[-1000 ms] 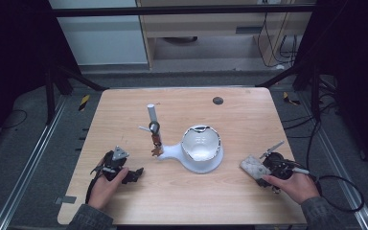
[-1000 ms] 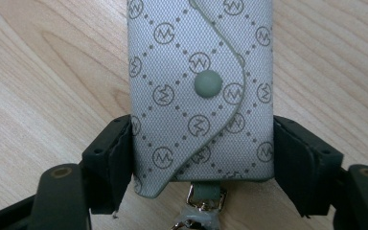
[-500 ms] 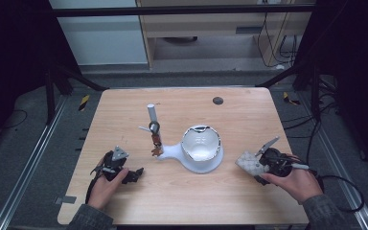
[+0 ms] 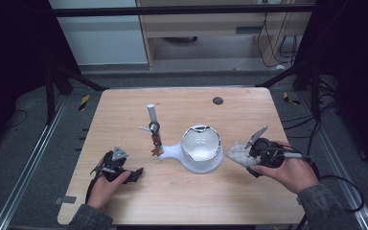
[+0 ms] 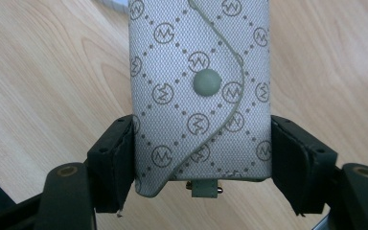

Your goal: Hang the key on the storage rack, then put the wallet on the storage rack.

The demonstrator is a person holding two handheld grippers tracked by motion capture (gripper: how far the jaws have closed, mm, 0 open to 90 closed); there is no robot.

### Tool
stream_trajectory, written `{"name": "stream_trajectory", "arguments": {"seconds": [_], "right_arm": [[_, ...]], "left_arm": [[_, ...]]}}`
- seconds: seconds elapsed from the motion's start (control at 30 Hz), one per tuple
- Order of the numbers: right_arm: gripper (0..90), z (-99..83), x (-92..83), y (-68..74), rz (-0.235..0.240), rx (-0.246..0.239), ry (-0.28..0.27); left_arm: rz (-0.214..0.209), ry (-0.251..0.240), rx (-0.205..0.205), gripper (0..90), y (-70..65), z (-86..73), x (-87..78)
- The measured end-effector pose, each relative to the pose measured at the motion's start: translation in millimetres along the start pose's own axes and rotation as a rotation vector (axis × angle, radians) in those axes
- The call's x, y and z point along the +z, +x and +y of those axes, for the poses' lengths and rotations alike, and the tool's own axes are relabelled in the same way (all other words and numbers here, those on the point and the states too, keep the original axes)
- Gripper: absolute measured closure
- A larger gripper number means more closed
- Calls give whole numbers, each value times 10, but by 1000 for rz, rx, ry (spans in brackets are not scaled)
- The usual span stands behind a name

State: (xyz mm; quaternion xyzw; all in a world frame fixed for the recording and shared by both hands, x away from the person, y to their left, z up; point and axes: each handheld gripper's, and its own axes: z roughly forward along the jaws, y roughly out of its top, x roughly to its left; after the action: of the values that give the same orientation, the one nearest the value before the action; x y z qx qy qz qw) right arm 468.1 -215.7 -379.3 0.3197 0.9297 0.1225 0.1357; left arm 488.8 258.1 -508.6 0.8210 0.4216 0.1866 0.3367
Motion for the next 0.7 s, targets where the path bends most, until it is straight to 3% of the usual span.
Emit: {"name": "stream_trajectory", "arguments": {"seconds": [0.43, 0.7], "right_arm": [[306, 308, -200, 62, -33, -73, 10], [306, 484, -238, 142, -45, -123, 29]], "left_arm": [[0, 0, 0, 0, -1, -1, 0], [2, 0, 0, 0, -3, -2, -2]]}}
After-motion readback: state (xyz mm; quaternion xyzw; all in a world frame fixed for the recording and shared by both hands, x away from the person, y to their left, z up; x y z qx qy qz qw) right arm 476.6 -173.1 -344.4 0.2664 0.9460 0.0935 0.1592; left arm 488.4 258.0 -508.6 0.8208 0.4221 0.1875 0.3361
